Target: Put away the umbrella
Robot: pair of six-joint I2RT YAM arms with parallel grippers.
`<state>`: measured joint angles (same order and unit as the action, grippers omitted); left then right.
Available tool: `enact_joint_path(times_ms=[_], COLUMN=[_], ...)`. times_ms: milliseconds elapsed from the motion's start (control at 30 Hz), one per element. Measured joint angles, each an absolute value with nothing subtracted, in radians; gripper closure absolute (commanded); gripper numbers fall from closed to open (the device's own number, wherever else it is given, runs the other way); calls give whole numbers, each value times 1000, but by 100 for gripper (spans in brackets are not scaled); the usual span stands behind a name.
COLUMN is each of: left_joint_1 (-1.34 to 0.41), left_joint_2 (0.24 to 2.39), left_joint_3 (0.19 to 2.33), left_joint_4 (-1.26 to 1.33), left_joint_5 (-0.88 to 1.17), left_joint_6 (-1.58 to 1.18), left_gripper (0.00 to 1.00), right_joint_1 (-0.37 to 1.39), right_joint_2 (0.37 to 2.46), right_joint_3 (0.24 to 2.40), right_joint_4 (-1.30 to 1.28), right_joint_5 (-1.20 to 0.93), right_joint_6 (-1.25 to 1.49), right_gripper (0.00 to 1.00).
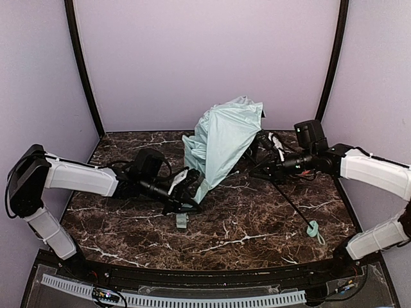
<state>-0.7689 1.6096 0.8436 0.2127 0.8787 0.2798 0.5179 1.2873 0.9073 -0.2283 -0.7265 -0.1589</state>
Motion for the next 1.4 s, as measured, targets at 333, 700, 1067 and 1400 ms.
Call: enact_joint_path(times_ms=[333,700,1067,1400], left_joint_1=[-694,-632,-634,-634], left_joint_2=[1610,1720,1780,1832], left_joint_3=[842,841,858,858], left_joint_4=[281,482,680,681], left_joint_5=[847,843,727,683], left_joint_6=[486,671,866,988], left_gripper=[100,100,100,100], right_joint_1=[582,776,913,958], right_joint_2=[1219,1197,1378,1573], right_joint_3=[915,883,817,813], right_joint_4=[-440,-560,-575,-514], right_joint_5=[-928,-738,-554,-445], right_joint_6=[-482,-730,-765,-738], right_gripper=[100,100,100,100])
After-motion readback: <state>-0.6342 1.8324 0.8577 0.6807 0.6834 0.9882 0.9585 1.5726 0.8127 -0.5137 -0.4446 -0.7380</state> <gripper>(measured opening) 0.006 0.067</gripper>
